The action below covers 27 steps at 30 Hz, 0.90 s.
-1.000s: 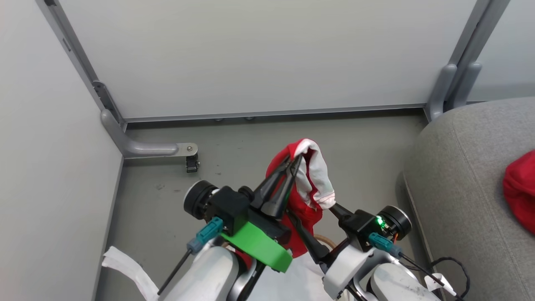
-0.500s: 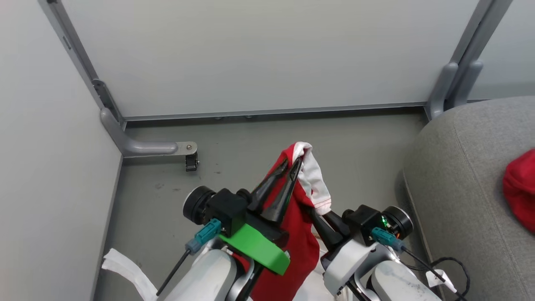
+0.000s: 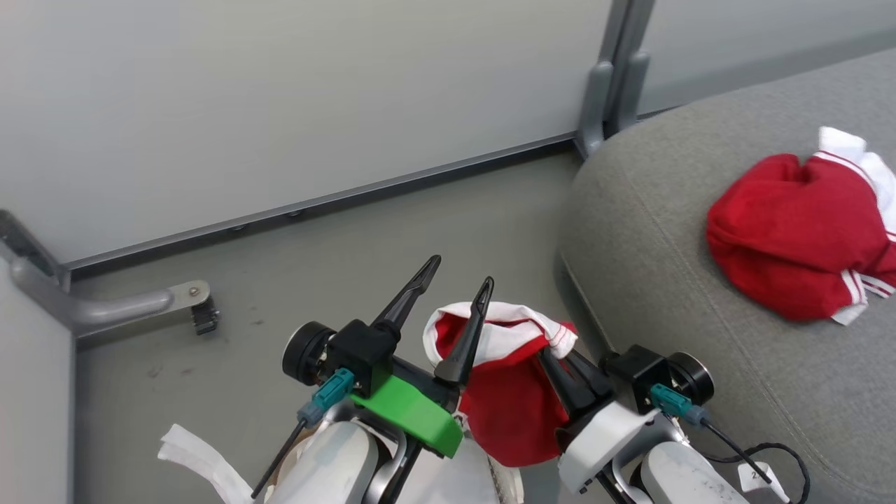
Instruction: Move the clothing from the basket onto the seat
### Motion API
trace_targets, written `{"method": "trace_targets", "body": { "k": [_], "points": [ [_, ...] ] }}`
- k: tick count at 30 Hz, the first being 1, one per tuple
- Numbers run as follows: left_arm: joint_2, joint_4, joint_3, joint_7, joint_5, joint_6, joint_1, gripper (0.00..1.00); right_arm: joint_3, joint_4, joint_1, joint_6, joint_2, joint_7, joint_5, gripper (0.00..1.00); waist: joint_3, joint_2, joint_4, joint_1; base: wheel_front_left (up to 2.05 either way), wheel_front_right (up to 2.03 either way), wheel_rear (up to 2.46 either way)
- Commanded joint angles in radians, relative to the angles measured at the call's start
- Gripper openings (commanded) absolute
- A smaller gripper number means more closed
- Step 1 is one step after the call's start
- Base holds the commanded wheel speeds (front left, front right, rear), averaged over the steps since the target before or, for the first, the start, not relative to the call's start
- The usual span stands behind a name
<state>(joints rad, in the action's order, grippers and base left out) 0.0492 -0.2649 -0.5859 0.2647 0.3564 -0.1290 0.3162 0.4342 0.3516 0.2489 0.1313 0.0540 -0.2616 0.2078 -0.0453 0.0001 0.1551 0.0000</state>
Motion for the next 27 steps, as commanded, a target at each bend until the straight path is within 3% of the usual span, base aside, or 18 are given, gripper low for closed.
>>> {"method": "trace_targets", "body": {
  "k": [1, 6, 14, 19, 27],
  "points": [
    [0.003, -0.005, 0.005, -0.001, -0.007, -0.003, -0.001, 1.00, -0.003, -0.004, -0.015, -0.001, 0.005, -0.005, 0.004, 0.00, -0.035, -0.0001, 0.174, 0.0000, 0.00, 0.00, 0.00],
    [0.003, -0.010, -0.002, -0.001, -0.004, -0.003, 0.003, 1.00, -0.026, -0.010, -0.022, -0.001, 0.013, -0.005, 0.002, 0.00, -0.045, -0.0001, 0.268, 0.0000, 0.00, 0.00, 0.00],
    [0.004, -0.045, -0.004, -0.001, -0.016, -0.003, -0.016, 1.00, -0.064, -0.024, 0.104, -0.001, 0.075, -0.005, -0.013, 0.00, -0.084, -0.0001, 0.341, 0.0000, 0.00, 0.00, 0.00],
    [0.005, -0.061, -0.017, -0.001, -0.031, -0.003, -0.011, 1.00, -0.108, -0.021, 0.276, -0.001, 0.176, -0.005, -0.032, 0.00, -0.125, -0.0001, 0.329, 0.0000, 0.00, 0.00, 0.00],
    [0.032, -0.074, -0.048, -0.001, -0.034, -0.003, 0.045, 1.00, -0.271, 0.088, 0.571, -0.001, 0.371, -0.005, -0.077, 0.00, -0.219, -0.0001, 0.243, 0.0000, 0.00, 0.00, 0.00]
  ]
}}
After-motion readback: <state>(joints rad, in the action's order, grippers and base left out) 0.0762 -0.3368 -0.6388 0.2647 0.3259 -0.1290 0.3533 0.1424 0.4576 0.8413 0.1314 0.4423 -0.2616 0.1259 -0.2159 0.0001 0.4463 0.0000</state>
